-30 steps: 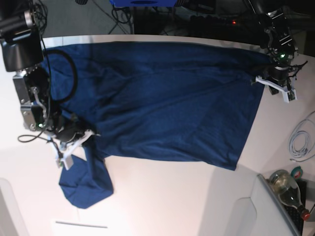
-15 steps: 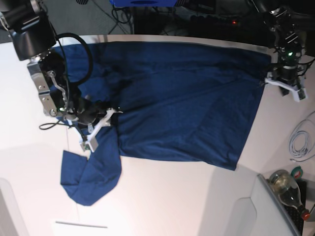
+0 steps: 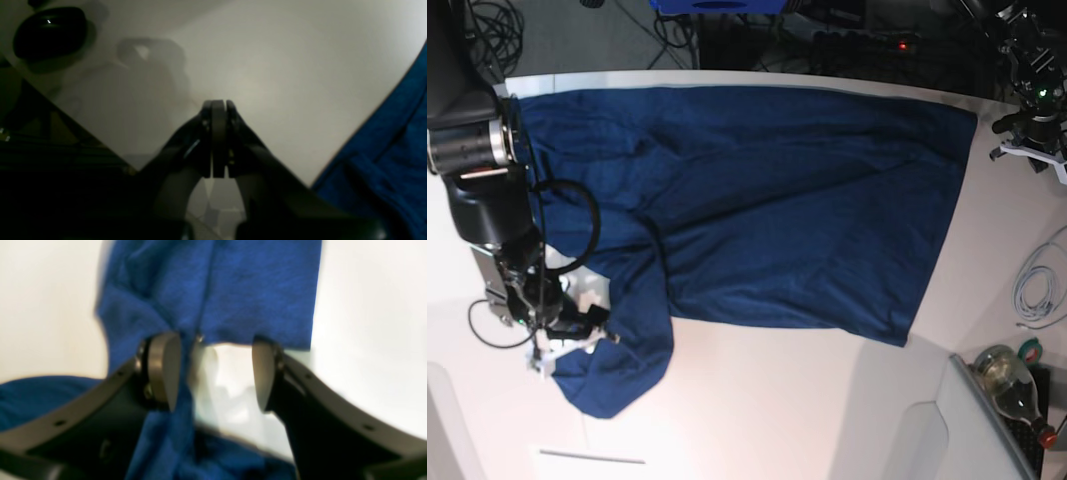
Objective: Layout the t-shirt on the table in an organized manner, then fold the t-shirt properly
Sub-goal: 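Pull the sleeve with the right gripper and lay it onto the shirt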
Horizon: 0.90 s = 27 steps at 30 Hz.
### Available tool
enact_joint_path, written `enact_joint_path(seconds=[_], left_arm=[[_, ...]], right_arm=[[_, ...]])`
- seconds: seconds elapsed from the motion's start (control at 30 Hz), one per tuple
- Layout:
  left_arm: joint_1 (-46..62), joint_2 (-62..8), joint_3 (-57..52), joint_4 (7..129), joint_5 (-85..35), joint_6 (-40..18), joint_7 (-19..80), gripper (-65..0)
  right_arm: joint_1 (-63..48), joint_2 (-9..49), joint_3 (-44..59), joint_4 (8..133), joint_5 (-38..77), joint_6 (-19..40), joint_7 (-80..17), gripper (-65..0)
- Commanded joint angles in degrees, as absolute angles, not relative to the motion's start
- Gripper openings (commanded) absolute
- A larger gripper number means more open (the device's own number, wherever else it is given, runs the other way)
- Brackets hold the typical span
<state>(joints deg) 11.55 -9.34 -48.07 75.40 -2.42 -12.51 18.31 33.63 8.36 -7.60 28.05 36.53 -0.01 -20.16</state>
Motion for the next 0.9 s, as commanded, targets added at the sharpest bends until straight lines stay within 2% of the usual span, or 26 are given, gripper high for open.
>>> enact_joint_path(seconds=[0.0,0.1,0.67,0.7,0.8,0.83,0.87], left_arm=[[11.4,-10.4,-48.3,76.4,-2.8,-12.6,16.8,-65.0],[11.4,-10.3,-48.1,76.4,-2.8,-12.6,16.8,-65.0],[10.9,-10.6,-48.4,72.3,-2.8,-12.6,16.5,-65.0],[10.9,-10.6,-48.4,72.2,-2.8,-12.6,16.5,-65.0],[10.8,-10.6,-48.4,72.0,-2.8,-12.6,16.5,-65.0],[10.8,-10.6,-48.4,72.0,-2.8,-12.6,16.5,-65.0],[10.8,-10.6,-48.4,72.0,-2.8,-12.6,16.5,-65.0]], right_arm=[[36.0,8.6,-7.4,27.3,37.0,1.8,-18.9,-32.3],[36.0,7.2,-7.5,26.7,37.0,6.5,-18.6,-32.3],[36.4,3.9,-7.5,24.1,37.0,6.9,-15.5,-33.8],[36.4,3.9,-7.5,24.1,37.0,6.9,-15.5,-37.7],[36.5,3.9,-7.5,24.1,37.0,6.9,-15.0,-60.6],[36.6,4.0,-7.5,24.1,37.0,6.9,-14.3,-64.5],[36.7,4.2,-7.5,24.2,37.0,6.9,-13.9,-64.4]])
